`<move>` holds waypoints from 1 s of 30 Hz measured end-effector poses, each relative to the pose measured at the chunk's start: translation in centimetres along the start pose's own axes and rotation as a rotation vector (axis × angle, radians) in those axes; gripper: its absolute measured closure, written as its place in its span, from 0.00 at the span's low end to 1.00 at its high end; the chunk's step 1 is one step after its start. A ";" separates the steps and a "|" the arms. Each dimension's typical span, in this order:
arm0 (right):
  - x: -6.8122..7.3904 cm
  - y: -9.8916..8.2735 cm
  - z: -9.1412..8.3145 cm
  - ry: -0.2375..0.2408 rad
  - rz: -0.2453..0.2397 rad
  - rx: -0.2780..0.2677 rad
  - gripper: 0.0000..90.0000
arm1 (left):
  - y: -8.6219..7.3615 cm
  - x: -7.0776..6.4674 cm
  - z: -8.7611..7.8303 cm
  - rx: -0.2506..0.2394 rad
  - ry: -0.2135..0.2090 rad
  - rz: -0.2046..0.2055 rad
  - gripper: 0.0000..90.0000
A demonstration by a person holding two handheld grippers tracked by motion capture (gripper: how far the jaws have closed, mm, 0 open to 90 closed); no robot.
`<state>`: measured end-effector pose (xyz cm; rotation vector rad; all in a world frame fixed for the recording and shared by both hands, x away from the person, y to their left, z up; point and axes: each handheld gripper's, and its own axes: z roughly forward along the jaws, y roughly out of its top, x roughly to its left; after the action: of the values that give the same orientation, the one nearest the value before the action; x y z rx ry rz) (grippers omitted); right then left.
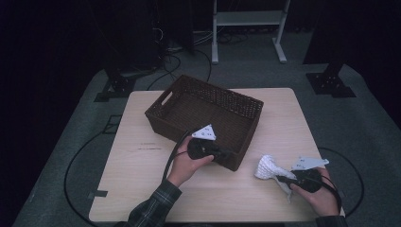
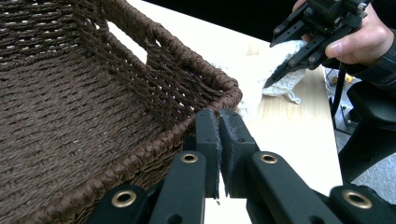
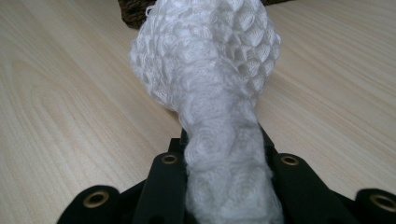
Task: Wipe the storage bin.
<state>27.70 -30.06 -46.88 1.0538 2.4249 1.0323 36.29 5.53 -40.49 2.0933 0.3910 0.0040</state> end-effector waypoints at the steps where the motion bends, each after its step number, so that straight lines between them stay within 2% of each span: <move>1: 0.0 0.0 0.0 -0.001 0.002 0.001 0.82 | 0.0 0.0 -0.2 -0.002 0.003 0.001 0.92; 3: 0.0 -0.1 0.0 -0.003 0.005 0.002 0.82 | -0.1 0.2 -0.8 0.009 0.005 0.011 0.86; 8: 0.0 0.0 -0.1 -0.006 0.006 0.001 0.82 | -0.4 0.7 -2.5 0.001 0.023 0.015 0.76; 15: -0.1 -0.1 0.0 -0.008 0.002 0.005 0.82 | -0.9 1.9 -5.0 0.022 0.073 0.051 0.59; 18: -0.1 -0.1 0.0 -0.008 0.003 0.005 0.82 | -1.0 2.8 -6.3 0.001 0.087 0.047 0.54; 25: -0.1 -0.2 0.0 -0.010 0.005 0.007 0.82 | -1.3 5.3 -9.3 -0.007 0.179 0.029 0.43; 30: -0.2 -0.2 0.1 -0.010 0.009 0.011 0.82 | -1.8 7.1 -11.0 -0.011 0.233 0.012 0.40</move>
<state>27.76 -30.25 -47.06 1.0717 2.4230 1.0157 40.78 17.49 -37.21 2.0899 0.5169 0.2587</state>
